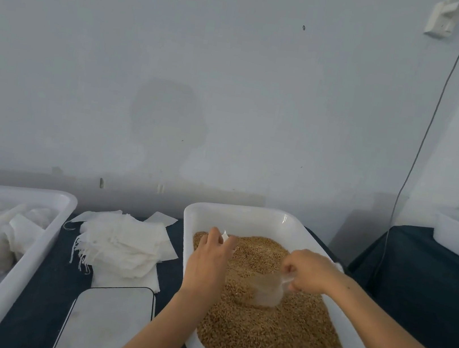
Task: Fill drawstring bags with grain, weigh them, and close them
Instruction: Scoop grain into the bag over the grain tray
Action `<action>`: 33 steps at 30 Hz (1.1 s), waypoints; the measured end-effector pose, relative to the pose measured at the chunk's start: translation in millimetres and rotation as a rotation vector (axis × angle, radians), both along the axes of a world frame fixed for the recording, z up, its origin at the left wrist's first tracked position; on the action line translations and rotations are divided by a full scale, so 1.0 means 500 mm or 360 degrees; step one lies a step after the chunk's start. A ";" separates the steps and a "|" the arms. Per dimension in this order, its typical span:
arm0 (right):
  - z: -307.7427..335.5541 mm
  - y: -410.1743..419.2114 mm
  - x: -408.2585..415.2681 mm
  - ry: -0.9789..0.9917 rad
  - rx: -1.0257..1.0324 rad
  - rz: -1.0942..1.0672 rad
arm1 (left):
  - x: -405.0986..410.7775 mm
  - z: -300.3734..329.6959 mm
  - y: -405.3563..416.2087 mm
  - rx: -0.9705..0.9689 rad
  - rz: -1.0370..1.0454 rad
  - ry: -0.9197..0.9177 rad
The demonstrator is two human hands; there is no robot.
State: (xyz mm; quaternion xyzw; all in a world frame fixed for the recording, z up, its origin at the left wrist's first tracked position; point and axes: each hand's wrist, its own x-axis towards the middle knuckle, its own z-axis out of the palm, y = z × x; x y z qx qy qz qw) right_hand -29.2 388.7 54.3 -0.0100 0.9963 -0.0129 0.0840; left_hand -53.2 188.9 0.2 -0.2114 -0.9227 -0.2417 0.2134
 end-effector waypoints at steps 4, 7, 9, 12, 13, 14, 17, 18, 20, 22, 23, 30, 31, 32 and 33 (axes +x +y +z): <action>-0.039 0.000 0.000 0.0011 -0.0298 -0.0042 | -0.008 -0.001 -0.001 0.0005 -0.0023 -0.0009; -0.033 0.020 0.016 0.0059 -0.0419 -0.0073 | -0.019 -0.001 -0.005 -0.0051 -0.0035 0.0005; -0.011 0.040 0.034 0.0081 -0.0484 -0.0083 | -0.031 -0.003 -0.011 -0.0118 -0.0075 0.0015; 0.037 0.072 0.058 0.0122 -0.0488 -0.0081 | -0.050 -0.002 -0.015 -0.0245 -0.0166 0.0011; 0.053 0.081 0.064 0.0147 -0.0476 -0.0076 | -0.055 -0.003 -0.014 -0.0298 -0.0212 0.0007; 0.067 0.088 0.068 0.0177 -0.0466 -0.0074 | -0.060 -0.004 -0.011 -0.0338 -0.0265 0.0005; 0.098 0.096 0.071 0.0231 -0.0407 -0.0078 | -0.067 -0.008 -0.002 -0.0400 -0.0401 0.0037; 0.104 0.094 0.070 0.0229 -0.0371 -0.0076 | -0.067 -0.010 -0.001 -0.0396 -0.0430 0.0057; 0.111 0.085 0.064 0.0223 -0.0312 -0.0067 | -0.066 -0.012 -0.001 -0.0344 -0.0484 0.0101; 0.116 0.073 0.057 0.0219 -0.0264 -0.0059 | -0.063 -0.012 -0.003 -0.0284 -0.0524 0.0143; 0.119 0.067 0.053 0.0217 -0.0235 -0.0052 | -0.062 -0.012 -0.004 -0.0265 -0.0538 0.0153; 0.148 0.025 0.026 0.0222 0.0044 -0.0024 | -0.060 -0.013 -0.004 -0.0234 -0.0558 0.0172; 0.153 0.019 0.022 0.0228 0.0084 -0.0020 | -0.060 -0.014 -0.004 -0.0229 -0.0557 0.0172; 0.157 0.013 0.018 0.0235 0.0131 -0.0012 | -0.061 -0.014 -0.003 -0.0217 -0.0557 0.0169; 0.161 0.008 0.015 0.0244 0.0185 0.0002 | -0.061 -0.014 -0.003 -0.0205 -0.0555 0.0170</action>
